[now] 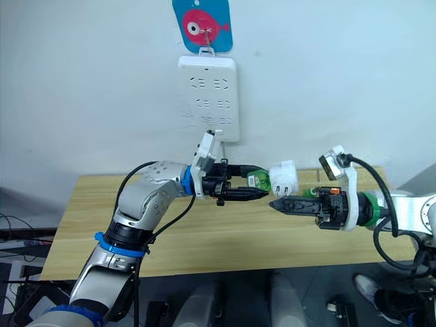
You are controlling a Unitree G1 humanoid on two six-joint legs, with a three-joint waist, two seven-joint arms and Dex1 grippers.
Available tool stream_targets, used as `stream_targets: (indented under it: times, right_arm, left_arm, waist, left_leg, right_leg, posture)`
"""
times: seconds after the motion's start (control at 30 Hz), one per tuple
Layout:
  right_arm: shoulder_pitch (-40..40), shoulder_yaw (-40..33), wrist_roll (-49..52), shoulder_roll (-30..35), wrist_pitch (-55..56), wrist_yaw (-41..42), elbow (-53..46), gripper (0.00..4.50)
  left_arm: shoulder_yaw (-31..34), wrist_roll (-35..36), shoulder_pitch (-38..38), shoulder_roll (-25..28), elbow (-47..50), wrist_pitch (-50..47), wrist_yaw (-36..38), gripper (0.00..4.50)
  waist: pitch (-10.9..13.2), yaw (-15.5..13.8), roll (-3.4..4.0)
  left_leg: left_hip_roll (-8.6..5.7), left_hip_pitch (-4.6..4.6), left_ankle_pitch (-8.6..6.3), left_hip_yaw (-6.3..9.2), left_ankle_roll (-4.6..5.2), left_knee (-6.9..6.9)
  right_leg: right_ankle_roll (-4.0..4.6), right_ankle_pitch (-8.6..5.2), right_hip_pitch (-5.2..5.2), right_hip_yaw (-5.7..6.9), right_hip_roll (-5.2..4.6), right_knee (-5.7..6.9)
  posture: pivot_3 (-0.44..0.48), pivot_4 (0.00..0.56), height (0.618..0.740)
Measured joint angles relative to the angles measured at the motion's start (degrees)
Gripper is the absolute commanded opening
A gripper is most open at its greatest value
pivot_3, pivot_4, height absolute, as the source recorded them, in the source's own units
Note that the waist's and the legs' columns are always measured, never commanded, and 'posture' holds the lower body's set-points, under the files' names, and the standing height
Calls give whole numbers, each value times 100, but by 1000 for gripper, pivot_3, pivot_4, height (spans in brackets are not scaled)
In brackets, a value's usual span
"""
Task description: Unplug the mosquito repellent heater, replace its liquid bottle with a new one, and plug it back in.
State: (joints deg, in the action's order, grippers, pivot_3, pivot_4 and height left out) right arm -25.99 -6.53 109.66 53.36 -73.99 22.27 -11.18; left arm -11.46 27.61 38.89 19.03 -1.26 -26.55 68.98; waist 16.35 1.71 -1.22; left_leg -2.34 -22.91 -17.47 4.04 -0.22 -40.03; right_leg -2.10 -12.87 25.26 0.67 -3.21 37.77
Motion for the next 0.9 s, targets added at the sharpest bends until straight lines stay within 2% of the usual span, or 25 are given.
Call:
stream_targets:
  times: [0.1, 0.17, 0.37, 0.63, 0.9]
  right_arm:
    - [-691, 212, 37, -123, 176, -175, 213, 36]
    - [-1107, 322, -280, -348, 350, -371, 510, 36]
    - [-1595, 558, -2019, -591, 483, -243, 1481, 36]
    - [-1537, 305, -2793, -587, 254, 449, 1601, 36]
    - [-643, 338, -3474, -843, 137, 711, 1019, 36]
  left_arm:
    - [-90, -85, -57, 28, 10, 81, 56, 2321]
    - [-137, -102, -90, 43, 19, 85, 76, 2321]
    - [-171, -97, -111, 94, 29, 91, 173, 2321]
    - [-164, 20, -207, 184, 130, 17, 208, 2321]
    - [14, 294, -81, 125, 137, -325, 152, 2321]
  waist:
    - [-4, 13, -1]
    - [-10, 2, -4]
    - [-12, -77, -2]
    - [-17, -131, 0]
    - [-21, -139, 1]
  left_leg:
    - [1, 1, 1, -4, -2, 0]
    - [1, 1, 2, -3, -3, -1]
    - [-8, -8, 2, 0, -4, -1]
    - [-3, -4, 2, -1, -4, -1]
    - [-6, -2, 2, -8, -4, -3]
  right_leg:
    - [0, 0, 1, -1, 1, 1]
    - [0, 0, 1, -2, 1, 0]
    - [-1, 2, 6, -2, -4, -1]
    - [-3, 4, 6, -2, -5, 2]
    - [-4, 4, 8, -1, -5, 10]
  posture:
    - [-43, 219, 740]
    - [-42, 217, 740]
    - [-30, 209, 740]
    - [-34, 204, 740]
    - [-34, 207, 740]
